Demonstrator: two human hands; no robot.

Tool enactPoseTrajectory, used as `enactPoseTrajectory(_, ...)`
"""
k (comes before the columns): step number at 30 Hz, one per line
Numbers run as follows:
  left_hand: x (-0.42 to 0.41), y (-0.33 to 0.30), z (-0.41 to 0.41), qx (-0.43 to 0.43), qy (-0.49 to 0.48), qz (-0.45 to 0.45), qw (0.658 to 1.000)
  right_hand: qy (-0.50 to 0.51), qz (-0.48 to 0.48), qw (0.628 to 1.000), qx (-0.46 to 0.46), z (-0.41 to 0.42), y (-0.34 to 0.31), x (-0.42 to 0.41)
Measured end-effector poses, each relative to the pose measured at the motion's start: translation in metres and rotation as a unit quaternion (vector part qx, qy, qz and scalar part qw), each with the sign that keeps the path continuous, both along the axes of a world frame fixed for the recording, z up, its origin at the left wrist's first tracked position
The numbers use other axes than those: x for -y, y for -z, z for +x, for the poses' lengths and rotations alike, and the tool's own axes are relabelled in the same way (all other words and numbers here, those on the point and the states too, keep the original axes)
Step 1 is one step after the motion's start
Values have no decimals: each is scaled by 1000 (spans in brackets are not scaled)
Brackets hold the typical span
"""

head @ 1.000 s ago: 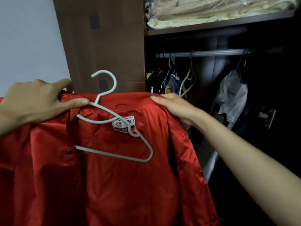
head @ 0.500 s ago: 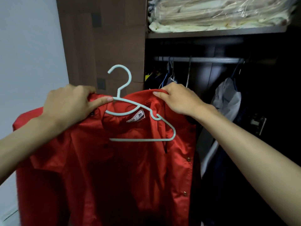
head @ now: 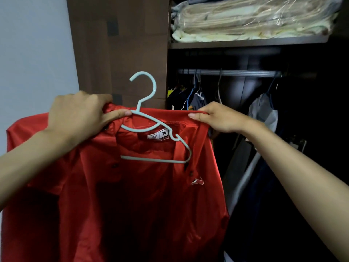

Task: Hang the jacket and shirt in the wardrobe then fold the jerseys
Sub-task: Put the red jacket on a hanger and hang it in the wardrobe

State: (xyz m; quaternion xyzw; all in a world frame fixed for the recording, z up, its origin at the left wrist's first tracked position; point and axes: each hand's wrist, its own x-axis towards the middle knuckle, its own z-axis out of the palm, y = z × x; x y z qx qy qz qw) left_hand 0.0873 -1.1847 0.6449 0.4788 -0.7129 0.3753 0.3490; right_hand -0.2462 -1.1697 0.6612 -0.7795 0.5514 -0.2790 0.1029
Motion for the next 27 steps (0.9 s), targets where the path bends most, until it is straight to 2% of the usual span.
enactPoseTrajectory(3, -1, 4, -8, -14, -11, -5, 1000, -35, 47, 994, 91, 23, 6, -8)
enactPoseTrajectory(7, 10, 10, -31, -32, -37, 22, 999, -23, -34, 979, 199, 75, 24, -2)
enactPoseTrajectory(11, 23, 17, -39, -107, -22, 132, 985, -33, -22, 944, 328, 114, 41, -1)
enactPoseTrajectory(15, 24, 19, -22, -238, 60, 251, 937, -54, -2, 938, 343, 110, 50, -5)
enactPoseTrajectory(19, 26, 19, -10, -284, 100, 256, 919, -77, 31, 921, 381, 108, 64, -15)
enactPoseTrajectory(21, 28, 18, -8, -303, 109, 256, 911, -86, 33, 926, 367, 111, 79, -21)
enactPoseTrajectory(25, 31, 13, -6, -346, 133, 261, 891, -97, -90, 973, 190, 109, 113, -33)
enactPoseTrajectory(27, 31, 9, -5, -356, 142, 263, 885, -94, -97, 981, 141, 108, 123, -44)
